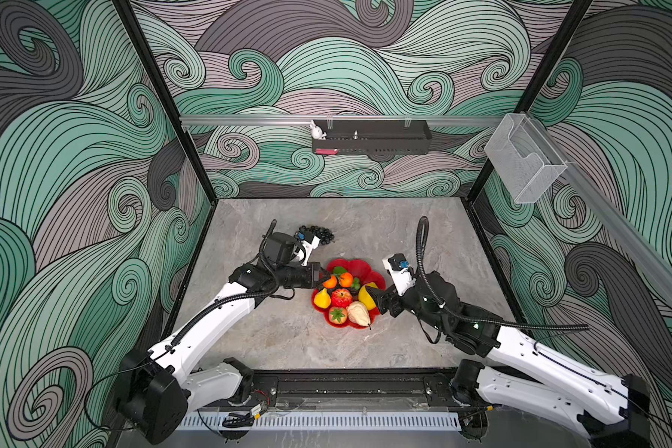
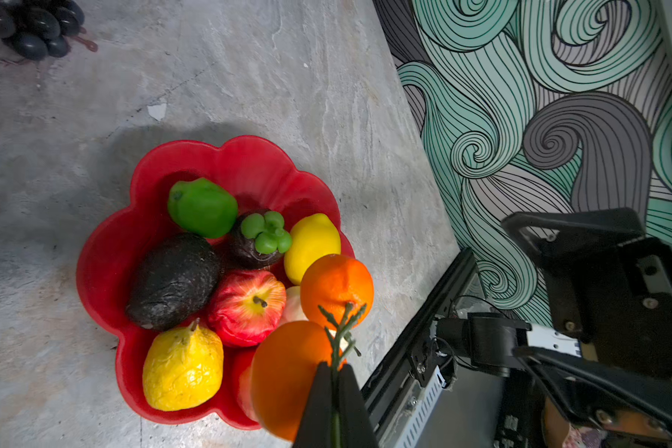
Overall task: Place and organize the fake fruits in the fruit bowl
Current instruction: 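Lower the tomatoes into the bowl with the left gripper and open it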
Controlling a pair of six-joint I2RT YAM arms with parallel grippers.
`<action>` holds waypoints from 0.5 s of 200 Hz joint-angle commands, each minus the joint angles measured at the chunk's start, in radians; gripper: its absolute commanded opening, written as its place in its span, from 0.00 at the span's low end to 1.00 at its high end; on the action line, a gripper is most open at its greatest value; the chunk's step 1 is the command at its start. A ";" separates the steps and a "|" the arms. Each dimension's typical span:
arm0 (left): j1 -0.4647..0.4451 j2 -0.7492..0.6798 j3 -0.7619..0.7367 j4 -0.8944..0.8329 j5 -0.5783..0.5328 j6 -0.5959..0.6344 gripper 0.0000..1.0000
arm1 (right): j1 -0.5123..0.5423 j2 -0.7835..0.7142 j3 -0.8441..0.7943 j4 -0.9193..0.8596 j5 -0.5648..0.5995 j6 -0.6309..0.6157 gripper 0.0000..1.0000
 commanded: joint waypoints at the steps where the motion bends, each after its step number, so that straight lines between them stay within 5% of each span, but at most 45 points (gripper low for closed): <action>1: -0.036 0.033 0.007 0.039 -0.072 0.038 0.00 | -0.002 -0.059 -0.044 -0.070 0.077 0.098 0.86; 100: -0.223 0.302 0.138 0.073 -0.206 0.074 0.00 | -0.007 -0.141 -0.121 -0.103 0.175 0.224 0.91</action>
